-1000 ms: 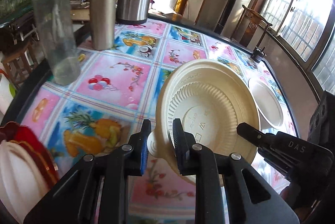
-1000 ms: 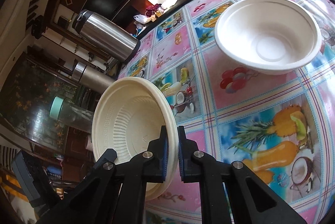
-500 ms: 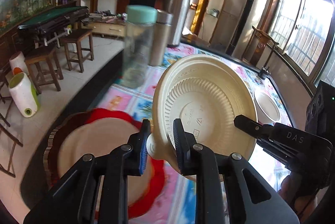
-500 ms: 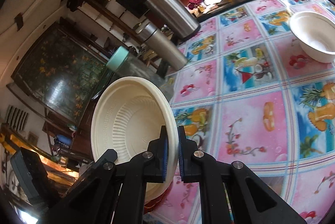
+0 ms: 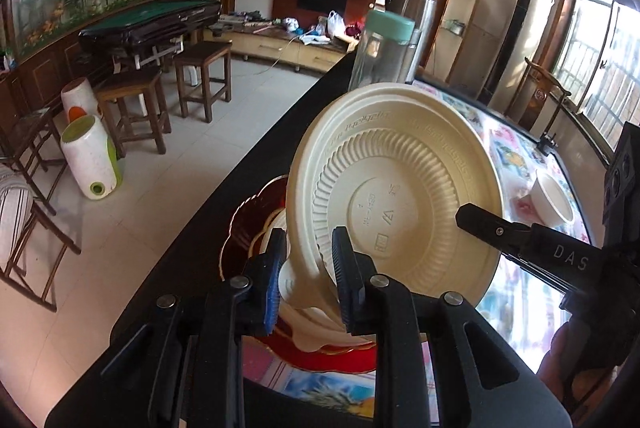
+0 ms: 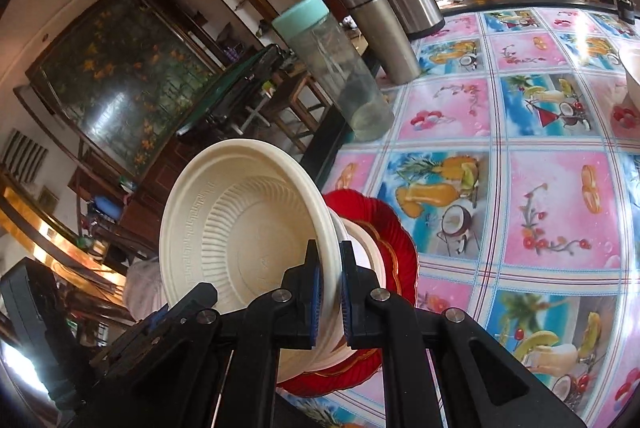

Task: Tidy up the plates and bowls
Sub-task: 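Carry the beige bowl over to the red plate stack, then lower the beige bowl onto the white bowl on the stack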

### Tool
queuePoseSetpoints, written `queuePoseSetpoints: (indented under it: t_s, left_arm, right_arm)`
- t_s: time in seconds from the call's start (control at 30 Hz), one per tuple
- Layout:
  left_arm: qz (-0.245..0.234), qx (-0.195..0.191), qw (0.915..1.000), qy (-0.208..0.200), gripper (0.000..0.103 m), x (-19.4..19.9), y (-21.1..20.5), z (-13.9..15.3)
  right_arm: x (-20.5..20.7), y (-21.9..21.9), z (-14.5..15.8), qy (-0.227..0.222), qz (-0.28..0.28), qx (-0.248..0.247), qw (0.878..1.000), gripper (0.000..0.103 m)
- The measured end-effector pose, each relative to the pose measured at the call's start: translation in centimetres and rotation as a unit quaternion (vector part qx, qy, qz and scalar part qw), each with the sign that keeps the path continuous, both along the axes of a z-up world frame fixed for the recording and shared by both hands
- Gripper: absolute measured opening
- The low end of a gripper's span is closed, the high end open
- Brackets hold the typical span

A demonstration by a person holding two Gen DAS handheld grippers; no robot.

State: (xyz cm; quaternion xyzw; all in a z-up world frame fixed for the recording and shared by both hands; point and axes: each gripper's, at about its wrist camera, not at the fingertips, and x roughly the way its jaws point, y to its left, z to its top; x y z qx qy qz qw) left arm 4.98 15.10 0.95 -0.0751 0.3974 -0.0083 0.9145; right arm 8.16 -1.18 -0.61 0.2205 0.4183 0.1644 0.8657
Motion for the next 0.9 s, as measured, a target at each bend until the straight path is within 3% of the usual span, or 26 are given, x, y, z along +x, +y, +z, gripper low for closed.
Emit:
queuePoseSetpoints:
  t_s: [0.17, 0.4, 0.57, 0.63, 0.77, 0.9]
  left_arm:
    - [-0.007, 0.006, 0.9994, 0.034, 0.023, 1.1, -0.3, -2.2]
    - [0.015, 0.034, 0.9981, 0.049, 0.024, 0.7, 0.8, -3.6]
    - [0.038, 0.017, 0.9981, 0.046, 0.041, 0.0, 3.0, -3.7]
    - [0.048, 0.019, 0.998, 0.037, 0.041, -0.3, 3.5, -3.3]
    - [0.057, 0.024, 0.998, 0.009, 0.04, -1.0, 3.4, -1.9]
    - [0.051, 0.023, 0.9982, -0.023, 0.041, -1.7, 2.4, -0.3]
  right_arm:
    - [0.6, 0.5, -1.7, 0.014, -0.007, -0.032, 0.999, 0.009]
    - [1.5, 1.0, -4.1, 0.046, -0.001, -0.023, 0.999, 0.008]
    - [1.9, 1.6, -4.5, 0.058, 0.022, -0.006, 0.998, 0.011]
    - [2.0, 1.2, -4.4, 0.061, 0.028, 0.004, 0.998, 0.015]
    - [1.3, -0.4, -2.7, 0.023, 0.008, -0.021, 0.999, 0.039]
    - [-0.6, -1.0, -0.2, -0.042, -0.015, -0.091, 0.995, 0.043]
